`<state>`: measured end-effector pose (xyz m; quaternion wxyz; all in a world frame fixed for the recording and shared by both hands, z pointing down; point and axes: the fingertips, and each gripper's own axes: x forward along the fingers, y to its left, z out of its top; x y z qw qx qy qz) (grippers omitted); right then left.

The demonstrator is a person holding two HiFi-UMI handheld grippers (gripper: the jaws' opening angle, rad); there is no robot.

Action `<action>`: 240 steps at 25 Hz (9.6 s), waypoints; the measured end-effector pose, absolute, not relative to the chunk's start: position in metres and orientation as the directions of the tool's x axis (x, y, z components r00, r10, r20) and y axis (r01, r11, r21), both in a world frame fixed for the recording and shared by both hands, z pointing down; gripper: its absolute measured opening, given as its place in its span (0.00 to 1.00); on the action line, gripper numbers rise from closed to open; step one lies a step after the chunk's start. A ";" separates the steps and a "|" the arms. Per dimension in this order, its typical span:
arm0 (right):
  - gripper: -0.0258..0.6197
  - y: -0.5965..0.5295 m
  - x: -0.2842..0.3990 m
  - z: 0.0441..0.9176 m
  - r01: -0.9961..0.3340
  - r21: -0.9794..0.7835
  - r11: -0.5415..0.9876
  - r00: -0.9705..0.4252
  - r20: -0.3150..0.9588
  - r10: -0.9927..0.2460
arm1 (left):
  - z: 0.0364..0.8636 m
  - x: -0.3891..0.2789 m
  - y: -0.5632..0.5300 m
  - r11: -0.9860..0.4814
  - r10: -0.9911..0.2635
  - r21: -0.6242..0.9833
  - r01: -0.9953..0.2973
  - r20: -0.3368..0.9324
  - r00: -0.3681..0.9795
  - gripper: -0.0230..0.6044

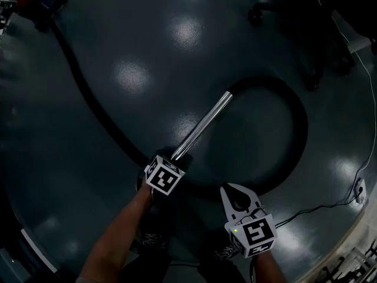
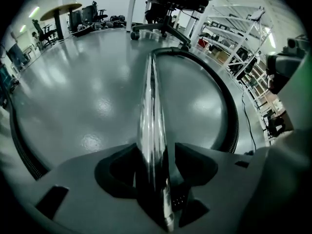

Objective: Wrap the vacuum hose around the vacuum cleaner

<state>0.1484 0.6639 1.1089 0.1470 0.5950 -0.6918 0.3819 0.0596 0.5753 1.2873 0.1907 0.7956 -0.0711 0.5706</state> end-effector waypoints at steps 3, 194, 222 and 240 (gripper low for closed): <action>0.05 0.676 0.154 1.109 -0.933 -0.358 -0.028 -0.237 0.673 -0.701 | 1.288 0.057 0.581 -0.914 0.093 0.199 -0.352 0.950 0.297 0.31; 0.14 0.251 0.088 0.453 -0.071 0.006 0.997 -0.082 0.997 -0.012 | 0.457 0.055 0.246 -0.986 -0.016 -0.072 0.150 0.938 0.346 0.23; 0.26 0.166 0.121 0.385 0.178 0.435 0.883 -0.323 0.873 -0.365 | 0.431 0.095 0.187 -0.981 -0.040 0.033 -0.192 0.930 0.365 0.22; 0.28 0.081 0.106 0.321 -0.249 0.470 0.847 -0.351 0.772 -0.531 | 0.458 0.039 0.087 -0.978 -0.028 0.065 -0.201 0.904 0.428 0.22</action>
